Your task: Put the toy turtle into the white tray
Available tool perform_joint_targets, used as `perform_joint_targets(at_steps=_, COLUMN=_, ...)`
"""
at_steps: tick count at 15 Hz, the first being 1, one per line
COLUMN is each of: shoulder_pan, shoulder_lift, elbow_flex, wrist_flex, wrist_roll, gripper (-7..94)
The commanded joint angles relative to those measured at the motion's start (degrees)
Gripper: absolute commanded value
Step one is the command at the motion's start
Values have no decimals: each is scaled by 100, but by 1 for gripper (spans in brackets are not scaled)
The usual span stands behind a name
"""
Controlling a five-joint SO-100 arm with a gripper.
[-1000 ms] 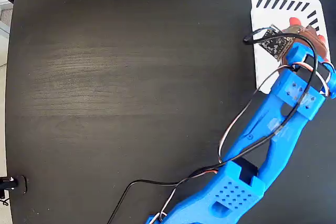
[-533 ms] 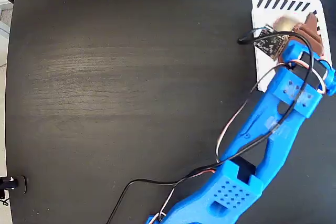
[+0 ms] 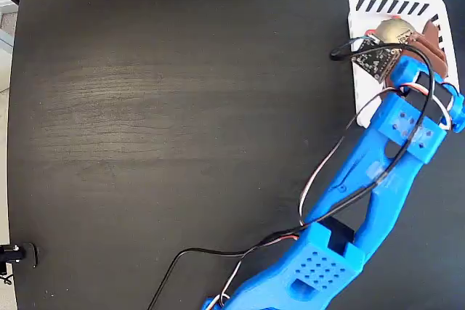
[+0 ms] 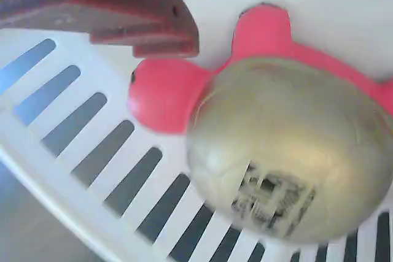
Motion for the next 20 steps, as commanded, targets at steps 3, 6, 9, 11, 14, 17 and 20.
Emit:
perform_joint_targets(at_steps=3, shoulder_pan=-396, shoulder_lift=2329, elbow_flex=1767, wrist_flex=-650, wrist_roll=132, gripper=18)
perform_joint_targets(at_steps=6, shoulder_pan=-1099, shoulder_lift=3542, elbow_flex=3691, wrist_flex=-1907, wrist_roll=457, gripper=0)
perform_joint_targets(at_steps=9, shoulder_pan=-2224, shoulder_lift=4764, elbow_flex=5493, wrist_flex=-2883, wrist_roll=923, gripper=0)
perform_joint_targets(at_steps=11, shoulder_pan=-3059, shoulder_lift=5458, elbow_flex=6363, wrist_flex=-3199, wrist_roll=1178, gripper=0)
perform_joint_targets(at_steps=14, shoulder_pan=-4228, shoulder_lift=6996, elbow_flex=8525, wrist_flex=-4175, wrist_roll=1204, gripper=0)
perform_joint_targets(at_steps=17, shoulder_pan=-4852, shoulder_lift=8798, elbow_flex=11048, wrist_flex=-5194, wrist_roll=1028, gripper=0)
perform_joint_targets(at_steps=20, shoulder_pan=-4658, shoulder_lift=10441, elbow_flex=12612, wrist_flex=-4992, wrist_roll=870, gripper=0)
